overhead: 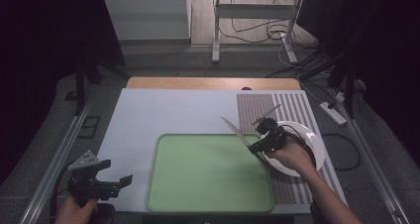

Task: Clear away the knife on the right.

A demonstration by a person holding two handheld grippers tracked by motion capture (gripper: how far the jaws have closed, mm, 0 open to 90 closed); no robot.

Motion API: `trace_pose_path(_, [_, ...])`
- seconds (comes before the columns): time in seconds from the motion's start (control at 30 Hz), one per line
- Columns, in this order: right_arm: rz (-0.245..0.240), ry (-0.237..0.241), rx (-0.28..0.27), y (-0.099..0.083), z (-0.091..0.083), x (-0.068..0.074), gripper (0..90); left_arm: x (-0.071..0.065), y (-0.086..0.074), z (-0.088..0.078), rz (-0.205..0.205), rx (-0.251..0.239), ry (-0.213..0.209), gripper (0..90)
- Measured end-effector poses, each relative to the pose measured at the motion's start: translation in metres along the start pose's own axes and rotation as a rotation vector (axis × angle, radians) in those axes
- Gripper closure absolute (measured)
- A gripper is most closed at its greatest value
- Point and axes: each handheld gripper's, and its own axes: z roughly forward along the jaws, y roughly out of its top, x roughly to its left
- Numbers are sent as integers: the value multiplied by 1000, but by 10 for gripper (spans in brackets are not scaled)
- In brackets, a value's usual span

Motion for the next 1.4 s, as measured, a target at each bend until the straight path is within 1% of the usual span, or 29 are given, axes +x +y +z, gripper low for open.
trace_pose_path(0.13, [-14,13,17,-2,12,15,813,0,0,0,2,0,1,20])
trace_pose_path(0.17, [-14,13,17,-2,12,15,813,0,0,0,2,0,1,20])
trace_pose_path(0.27, [-22,28,48,-4,25,24,812,0,0,0,3,-1,1,20])
trace_pose_path(0.3, [-31,34,82,-6,35,29,812,0,0,0,4,-1,1,20])
trace_pose_path(0.33, [-30,36,100,-7,40,30,812,0,0,0,4,-1,1,20])
trace_pose_path(0.53, [-30,44,214,-15,63,35,801,-1,0,0,7,-1,2,20])
trace_pose_path(0.57, [-34,54,222,-15,65,34,799,-1,0,0,8,-2,2,20])
trace_pose_path(0.63, [-34,63,212,-14,64,33,789,-1,0,0,8,-1,2,20])
trace_pose_path(0.67, [-38,67,188,-13,62,33,767,-1,0,0,7,-1,2,20])
trace_pose_path(0.7, [-57,82,157,-9,59,32,769,-1,0,0,7,0,2,20])
trace_pose_path(0.77, [-120,85,119,-4,56,35,840,-1,0,0,9,1,2,20])
trace_pose_path(0.8, [-238,56,88,3,59,44,900,-1,0,0,10,1,2,20])
trace_pose_path(0.83, [-238,56,88,3,59,44,900,-1,0,0,10,1,2,20])
trace_pose_path(0.87, [-318,45,70,11,67,54,900,-1,0,0,11,1,2,20])
trace_pose_path(0.9, [-321,68,55,15,72,57,900,-1,0,0,11,1,2,20])
trace_pose_path(0.93, [-321,68,55,15,72,57,900,-1,0,0,10,1,2,20])
trace_pose_path(0.97, [-319,84,40,19,78,60,900,-1,0,0,8,0,2,20])
trace_pose_path(1.0, [-331,67,35,27,87,65,900,0,0,0,6,0,1,20])
trace_pose_path(1.03, [-331,67,35,27,87,65,900,0,0,0,5,1,0,20])
trace_pose_path(1.07, [-333,29,32,32,97,65,900,0,0,0,5,0,0,20])
trace_pose_path(1.1, [-331,13,41,32,99,64,900,0,0,0,6,0,1,20])
trace_pose_path(1.17, [-323,10,47,32,101,61,900,-1,0,0,9,0,2,20])
trace_pose_path(1.2, [-283,-4,56,32,98,55,900,-1,0,0,9,0,3,20])
trace_pose_path(1.23, [-283,-20,60,31,97,52,900,-1,0,0,8,-1,2,20])
trace_pose_path(1.27, [-271,-35,69,30,95,48,900,0,0,0,6,0,1,20])
trace_pose_path(1.37, [-235,-47,79,25,89,36,900,-1,0,0,8,-2,2,20])
trace_pose_path(1.4, [-226,-57,81,23,87,33,900,-1,0,0,10,-3,3,20])
